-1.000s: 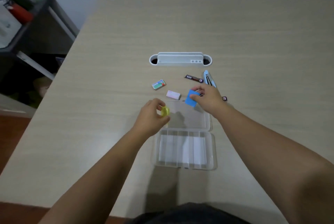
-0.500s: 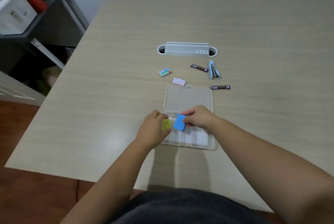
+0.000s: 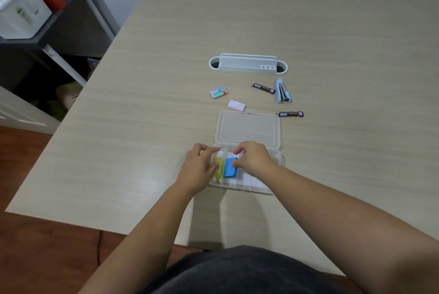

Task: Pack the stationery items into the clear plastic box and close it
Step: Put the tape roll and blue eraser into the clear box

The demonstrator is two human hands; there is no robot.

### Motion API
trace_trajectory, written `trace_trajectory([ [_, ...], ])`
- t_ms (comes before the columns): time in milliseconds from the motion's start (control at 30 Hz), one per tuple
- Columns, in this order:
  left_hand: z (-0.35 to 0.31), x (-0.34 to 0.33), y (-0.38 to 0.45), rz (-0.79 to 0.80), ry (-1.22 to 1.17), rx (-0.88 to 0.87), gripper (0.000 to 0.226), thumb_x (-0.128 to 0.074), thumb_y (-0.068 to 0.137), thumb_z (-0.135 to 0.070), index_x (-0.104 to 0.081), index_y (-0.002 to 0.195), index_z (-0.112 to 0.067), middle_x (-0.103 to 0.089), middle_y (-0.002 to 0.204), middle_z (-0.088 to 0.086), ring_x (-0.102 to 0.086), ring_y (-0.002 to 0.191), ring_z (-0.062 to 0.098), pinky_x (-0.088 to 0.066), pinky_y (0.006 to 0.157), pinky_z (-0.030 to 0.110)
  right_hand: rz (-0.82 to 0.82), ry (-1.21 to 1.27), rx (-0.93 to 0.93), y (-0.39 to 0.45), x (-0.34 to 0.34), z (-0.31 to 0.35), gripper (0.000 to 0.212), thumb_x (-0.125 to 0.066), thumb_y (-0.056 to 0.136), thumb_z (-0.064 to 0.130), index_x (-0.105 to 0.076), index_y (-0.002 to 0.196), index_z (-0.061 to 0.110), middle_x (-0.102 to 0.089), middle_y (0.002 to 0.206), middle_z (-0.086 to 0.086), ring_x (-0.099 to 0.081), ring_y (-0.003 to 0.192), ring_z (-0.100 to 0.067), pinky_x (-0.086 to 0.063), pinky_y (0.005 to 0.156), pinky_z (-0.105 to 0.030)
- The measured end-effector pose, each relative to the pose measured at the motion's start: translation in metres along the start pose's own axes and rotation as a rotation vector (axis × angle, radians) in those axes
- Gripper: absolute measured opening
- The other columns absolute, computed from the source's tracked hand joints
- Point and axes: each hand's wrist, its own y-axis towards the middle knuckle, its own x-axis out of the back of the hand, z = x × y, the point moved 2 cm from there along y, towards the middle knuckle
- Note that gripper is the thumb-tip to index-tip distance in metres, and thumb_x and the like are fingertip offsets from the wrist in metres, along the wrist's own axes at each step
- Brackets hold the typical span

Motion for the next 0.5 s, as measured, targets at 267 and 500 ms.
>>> trace_trajectory([
  [267, -0.049, 0.012, 0.060, 0.028, 0.061, -0.151, 0.033, -0.057, 0.093, -0.031, -0.058, 0.126, -0.030, -0.049, 0.127, -0.002, -0.043, 0.120, 0.020, -0.041, 0.102, 0.032, -0.213, 0.200, 0.006, 0.027, 0.071, -0.004, 0.019, -0.066, 0.081, 0.021, -0.068, 0.100, 0.020, -0.049, 0.070, 0.007, -0.052, 0.066, -0.015, -0.039, 0.054, -0.022],
  [500, -0.101, 0.015, 0.141, 0.142, 0.202, -0.280, 0.037, -0.055, 0.093, -0.031, -0.056, 0.130, -0.026, -0.051, 0.130, 0.003, -0.045, 0.120, 0.027, -0.040, 0.101, 0.036, -0.407, 0.213, -0.181, 0.071, 0.136, -0.022, 0.030, -0.064, 0.079, 0.020, -0.066, 0.109, 0.018, -0.067, 0.106, -0.007, -0.057, 0.081, -0.022, -0.039, 0.072, -0.023],
])
